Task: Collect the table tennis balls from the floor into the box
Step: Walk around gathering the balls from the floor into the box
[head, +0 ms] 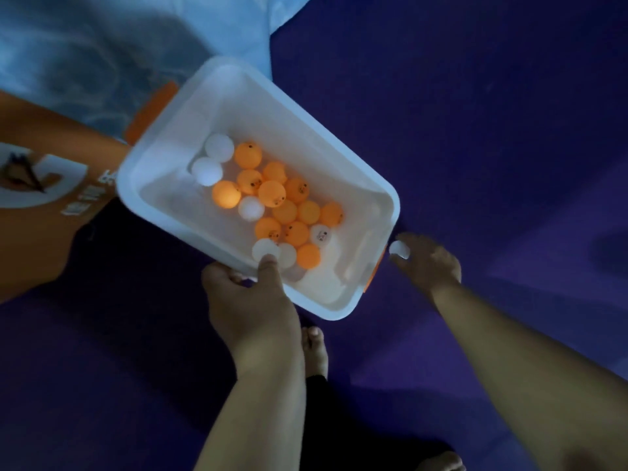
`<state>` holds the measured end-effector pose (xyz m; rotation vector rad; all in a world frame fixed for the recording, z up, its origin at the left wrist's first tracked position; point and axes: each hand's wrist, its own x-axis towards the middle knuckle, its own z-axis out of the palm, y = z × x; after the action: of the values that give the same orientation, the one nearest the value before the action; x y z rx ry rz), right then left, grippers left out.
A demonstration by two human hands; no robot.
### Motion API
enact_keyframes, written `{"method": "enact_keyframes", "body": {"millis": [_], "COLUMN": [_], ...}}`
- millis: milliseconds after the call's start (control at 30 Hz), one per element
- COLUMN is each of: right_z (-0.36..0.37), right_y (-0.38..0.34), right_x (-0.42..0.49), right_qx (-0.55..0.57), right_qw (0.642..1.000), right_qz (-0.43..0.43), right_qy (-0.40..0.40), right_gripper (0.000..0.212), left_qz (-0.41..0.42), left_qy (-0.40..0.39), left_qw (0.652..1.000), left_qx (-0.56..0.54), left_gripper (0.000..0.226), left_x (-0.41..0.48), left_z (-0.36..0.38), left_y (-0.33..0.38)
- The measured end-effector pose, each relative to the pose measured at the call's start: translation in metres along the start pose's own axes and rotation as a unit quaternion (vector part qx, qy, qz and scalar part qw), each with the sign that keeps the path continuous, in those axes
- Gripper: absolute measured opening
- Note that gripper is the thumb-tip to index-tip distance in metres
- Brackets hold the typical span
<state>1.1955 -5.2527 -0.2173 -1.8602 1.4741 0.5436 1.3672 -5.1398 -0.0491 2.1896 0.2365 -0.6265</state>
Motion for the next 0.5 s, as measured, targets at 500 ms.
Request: {"method": "enact_keyframes", "body": {"millis": [500], "right_z": [-0.162], "right_y": [-0.075], "right_x": [-0.178], "right_qx": [0.307], "right_qw": [0.911], "right_qz": [-0.145], "right_qy": [0.234], "right_gripper": [0.058], "left_qz": [-0.044], "left_qy": [-0.136], "left_qw": [0.986], "left_qx": [0.081], "left_gripper": [0.014], "left_x": [-0.1], "left_z": [-0.032], "left_y": [0.061]}}
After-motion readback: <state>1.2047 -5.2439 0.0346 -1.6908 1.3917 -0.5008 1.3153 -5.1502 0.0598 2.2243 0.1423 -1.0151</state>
